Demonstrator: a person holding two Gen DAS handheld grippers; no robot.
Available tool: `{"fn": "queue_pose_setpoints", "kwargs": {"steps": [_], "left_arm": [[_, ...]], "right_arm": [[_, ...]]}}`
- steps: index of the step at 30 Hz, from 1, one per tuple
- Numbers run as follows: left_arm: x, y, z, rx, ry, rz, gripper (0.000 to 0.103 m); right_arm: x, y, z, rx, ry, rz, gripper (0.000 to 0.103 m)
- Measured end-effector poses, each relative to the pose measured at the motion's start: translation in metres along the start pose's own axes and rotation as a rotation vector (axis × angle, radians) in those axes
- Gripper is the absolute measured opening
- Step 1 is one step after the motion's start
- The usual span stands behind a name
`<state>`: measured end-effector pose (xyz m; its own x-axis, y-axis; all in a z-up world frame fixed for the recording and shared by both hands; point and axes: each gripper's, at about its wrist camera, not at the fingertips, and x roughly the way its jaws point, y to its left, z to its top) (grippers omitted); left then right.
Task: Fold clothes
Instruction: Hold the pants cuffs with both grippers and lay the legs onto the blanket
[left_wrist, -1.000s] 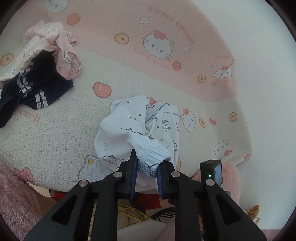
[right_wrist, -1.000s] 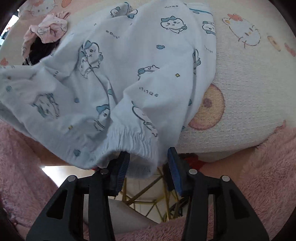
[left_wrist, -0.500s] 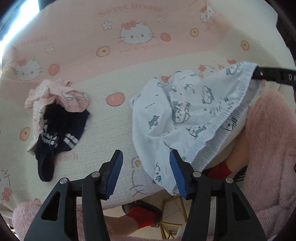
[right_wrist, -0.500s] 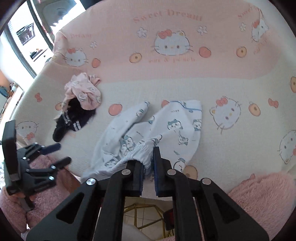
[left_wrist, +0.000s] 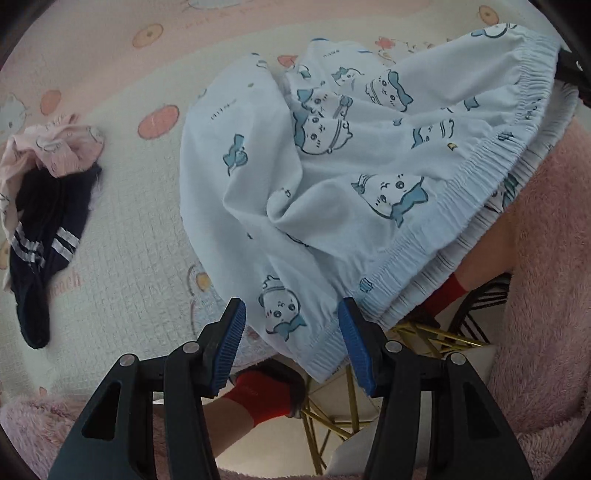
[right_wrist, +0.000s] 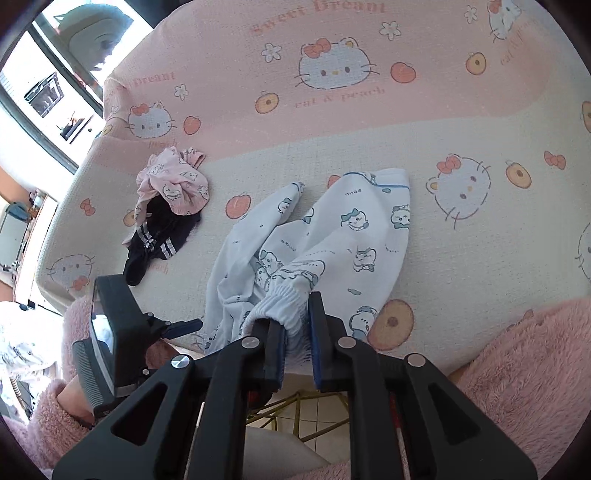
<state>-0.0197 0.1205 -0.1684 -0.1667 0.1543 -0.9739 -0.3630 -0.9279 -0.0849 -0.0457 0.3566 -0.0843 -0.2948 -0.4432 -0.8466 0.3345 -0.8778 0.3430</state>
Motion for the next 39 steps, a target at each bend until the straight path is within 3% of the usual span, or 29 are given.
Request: {"fn": "queue_pose_setpoints", "kwargs": {"steps": [6, 8, 10, 11, 12, 13, 15, 18, 20, 23, 26, 28, 30, 33, 36, 39], "left_arm": [[-0.043, -0.017, -0.002, 0.016, -0.189, -0.116, 0.054], [-0.042, -0.024, 0.001, 0.035, -0.191, -0.082, 0.054], [-0.028, -0.028, 0.004, 0.056, -0.140, -0.009, 0.054], [-0.018, -0.028, 0.004, 0.056, -0.104, 0.031, 0.046], [-0.007, -0.025, 0.004, 0.037, -0.061, 0.067, 0.029], [0.003, -0.020, 0.003, 0.010, -0.017, 0.099, 0.004], [0.009, -0.007, -0.001, -0.057, 0.011, 0.128, 0.005], [-0.003, 0.013, -0.003, -0.141, -0.023, 0.143, 0.005], [-0.024, 0.026, -0.001, -0.187, -0.087, 0.154, 0.004], [-0.079, 0.046, 0.005, -0.264, -0.250, 0.130, 0.004], [-0.146, 0.066, 0.021, -0.295, -0.430, 0.069, 0.004], [-0.181, 0.069, 0.029, -0.285, -0.508, 0.069, 0.005], [-0.197, 0.066, 0.033, -0.251, -0.541, 0.101, 0.005], [-0.198, 0.062, 0.029, -0.220, -0.537, 0.229, 0.005], [-0.175, 0.073, 0.022, -0.255, -0.402, 0.296, 0.005], [-0.137, 0.066, 0.012, -0.261, -0.283, 0.219, 0.008]], "right_arm": [[-0.004, -0.006, 0.001, 0.027, -0.009, 0.007, 0.012], [-0.007, -0.002, 0.003, 0.016, -0.015, 0.010, 0.012], [-0.011, 0.002, 0.003, 0.014, -0.019, 0.038, 0.013], [-0.013, 0.004, 0.003, 0.014, -0.021, 0.057, 0.013], [-0.016, 0.005, 0.003, 0.022, -0.024, 0.090, 0.013], [-0.018, 0.004, 0.003, 0.037, -0.028, 0.121, 0.013], [-0.023, 0.000, 0.002, 0.063, -0.041, 0.147, 0.013], [-0.014, -0.005, -0.002, 0.050, -0.025, 0.044, 0.016], [0.000, -0.008, -0.009, 0.023, 0.012, -0.025, 0.017], [0.033, -0.007, -0.024, -0.045, 0.130, -0.148, 0.017], [0.066, -0.004, -0.048, -0.051, 0.268, -0.096, 0.017], [0.073, 0.004, -0.057, -0.066, 0.289, -0.068, 0.018], [0.064, 0.015, -0.053, -0.104, 0.229, -0.059, 0.018], [0.030, 0.029, -0.031, -0.164, 0.059, -0.147, 0.016], [-0.020, 0.014, -0.006, -0.098, -0.098, -0.156, 0.014], [-0.063, 0.009, 0.017, -0.050, -0.205, -0.108, 0.014]]}}
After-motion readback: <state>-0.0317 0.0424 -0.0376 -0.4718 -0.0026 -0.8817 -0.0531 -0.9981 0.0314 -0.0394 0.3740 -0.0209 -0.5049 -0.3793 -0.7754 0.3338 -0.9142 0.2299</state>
